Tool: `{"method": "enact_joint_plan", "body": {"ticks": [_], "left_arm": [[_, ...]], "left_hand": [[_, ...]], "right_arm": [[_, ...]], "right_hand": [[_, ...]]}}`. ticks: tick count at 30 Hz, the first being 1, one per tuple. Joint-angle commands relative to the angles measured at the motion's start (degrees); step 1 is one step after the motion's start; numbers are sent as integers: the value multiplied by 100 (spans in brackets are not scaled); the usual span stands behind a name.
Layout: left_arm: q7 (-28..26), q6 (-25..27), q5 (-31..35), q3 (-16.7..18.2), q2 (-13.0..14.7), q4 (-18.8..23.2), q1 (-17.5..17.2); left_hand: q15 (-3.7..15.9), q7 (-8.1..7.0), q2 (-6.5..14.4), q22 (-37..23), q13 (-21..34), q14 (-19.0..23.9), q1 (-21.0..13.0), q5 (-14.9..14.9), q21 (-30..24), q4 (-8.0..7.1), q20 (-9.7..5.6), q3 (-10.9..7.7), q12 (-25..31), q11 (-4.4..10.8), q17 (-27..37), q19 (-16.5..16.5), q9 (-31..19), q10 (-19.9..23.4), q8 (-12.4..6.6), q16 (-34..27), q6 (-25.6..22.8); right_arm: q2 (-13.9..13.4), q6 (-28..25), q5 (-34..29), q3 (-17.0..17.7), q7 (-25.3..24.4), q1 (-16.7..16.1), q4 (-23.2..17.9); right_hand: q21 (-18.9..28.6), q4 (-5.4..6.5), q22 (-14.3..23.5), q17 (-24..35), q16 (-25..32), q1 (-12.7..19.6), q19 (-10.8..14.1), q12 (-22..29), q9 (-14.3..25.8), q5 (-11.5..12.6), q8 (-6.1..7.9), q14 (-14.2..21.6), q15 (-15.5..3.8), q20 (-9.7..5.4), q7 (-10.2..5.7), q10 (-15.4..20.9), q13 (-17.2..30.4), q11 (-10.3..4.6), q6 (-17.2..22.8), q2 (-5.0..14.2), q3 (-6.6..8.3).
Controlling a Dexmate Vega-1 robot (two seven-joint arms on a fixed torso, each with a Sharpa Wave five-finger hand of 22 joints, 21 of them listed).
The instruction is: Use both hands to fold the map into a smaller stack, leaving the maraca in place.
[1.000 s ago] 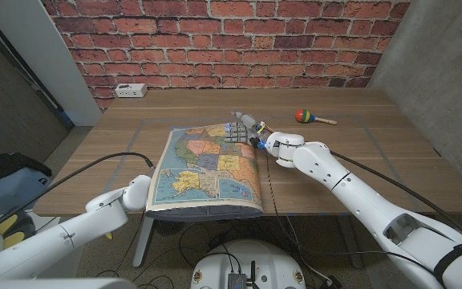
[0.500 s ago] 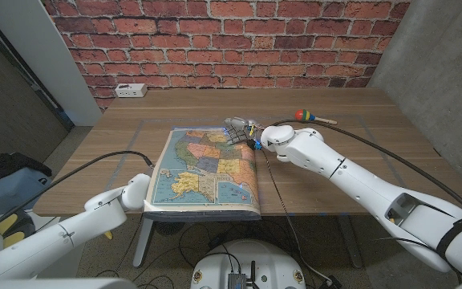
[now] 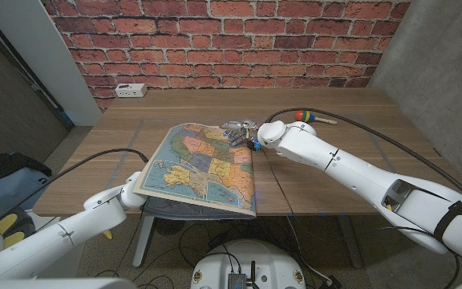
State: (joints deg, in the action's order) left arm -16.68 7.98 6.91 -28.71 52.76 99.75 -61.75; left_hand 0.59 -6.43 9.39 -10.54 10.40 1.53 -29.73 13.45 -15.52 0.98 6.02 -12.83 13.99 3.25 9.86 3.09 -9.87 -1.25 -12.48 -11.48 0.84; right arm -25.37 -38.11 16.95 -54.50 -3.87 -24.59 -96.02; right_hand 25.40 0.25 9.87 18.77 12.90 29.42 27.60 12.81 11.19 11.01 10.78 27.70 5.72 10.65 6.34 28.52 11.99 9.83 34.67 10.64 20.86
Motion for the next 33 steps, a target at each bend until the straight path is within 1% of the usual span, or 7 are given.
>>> {"method": "enact_joint_plan", "body": {"ticks": [1, 8, 13, 17, 21, 27, 33], "left_arm": [[-876, -79, 32, 379, -168, 120, -293], [-942, -119, 78, 474, -155, 166, -298], [-913, -148, 110, 489, -159, 139, -247], [-950, -218, 147, 500, -176, 117, -240], [-1102, -326, 219, 553, -177, 160, -318], [-1652, -601, 548, 691, -187, 301, -564], [-2257, -1025, 927, 826, -282, 328, -747]], "left_hand": [[81, -19, 18, -22, -5, 127, -54, -55, -48, 14, 33, -78, 41, 28, -6, 140, -13, 157, 20, -26, -120], [150, -65, -109, -18, -4, 185, -75, -116, -34, 80, 30, -59, 15, 104, -12, 180, -12, 229, 46, 9, -215], [150, -77, -140, -18, -3, 190, -82, -139, -22, 103, 36, -55, -25, 97, -11, 186, -12, 193, 89, 30, -173], [148, -73, -146, -18, -2, 192, -84, -148, -14, 112, 38, -56, -39, 93, -10, 183, -13, 188, 103, 39, -169], [144, -84, -154, -18, -2, 208, -84, -160, 3, 121, 46, -55, -45, 102, -9, 162, -13, 211, 111, 44, -181], [103, -75, -331, -20, 19, 450, -37, -229, 86, 209, 59, 22, 67, 116, 2, 137, -22, 811, 45, 28, -640], [132, 178, -341, -57, 101, 1087, 73, -230, 67, 250, 95, 56, 287, 22, 41, 369, -55, 1768, -84, -84, -1523]], "right_arm": [[6, -613, -956, -625, 320, 430, -33], [59, -895, -1404, -1127, 852, 836, 69], [150, -943, -1541, -1467, 1465, 1146, 298], [256, -1099, -1775, -1772, 1731, 1357, 394], [313, -1260, -2069, -2036, 1813, 1491, 379], [415, -1529, -2497, -2451, 1934, 1681, 372], [496, -1753, -2819, -2782, 2032, 1812, 398]], "right_hand": [[-33, 50, 5, 4, -4, -79, -14, -8, 15, -16, 3, -27, -65, 16, -23, -28, -6, -31, -28, -18, 12], [-65, -91, 6, -144, -18, 55, 123, -1, 12, -13, 40, 110, -271, -76, -142, 70, -7, -223, 16, -64, 201], [-152, -349, 7, -303, -29, 387, 142, -17, 11, 32, 57, 228, -423, -229, -209, 131, -9, -348, 56, 45, 593], [-254, -486, 7, -372, -47, 580, 1, -32, 11, 58, 66, 230, -474, -255, -217, 150, -10, -319, 96, 63, 841], [-372, -672, 8, -395, -79, 714, -186, -60, 9, 25, 57, 84, -475, -244, -230, 113, -10, -307, 85, -67, 888], [-542, -971, 10, -457, -161, 952, -390, -120, 7, -49, 35, -270, -560, -295, -331, -38, -9, -426, 37, -253, 896], [-650, -1112, 10, -544, -179, 1303, -442, -141, 6, -35, 32, -456, -719, -324, -464, -151, -7, -602, 2, -350, 968]]}}
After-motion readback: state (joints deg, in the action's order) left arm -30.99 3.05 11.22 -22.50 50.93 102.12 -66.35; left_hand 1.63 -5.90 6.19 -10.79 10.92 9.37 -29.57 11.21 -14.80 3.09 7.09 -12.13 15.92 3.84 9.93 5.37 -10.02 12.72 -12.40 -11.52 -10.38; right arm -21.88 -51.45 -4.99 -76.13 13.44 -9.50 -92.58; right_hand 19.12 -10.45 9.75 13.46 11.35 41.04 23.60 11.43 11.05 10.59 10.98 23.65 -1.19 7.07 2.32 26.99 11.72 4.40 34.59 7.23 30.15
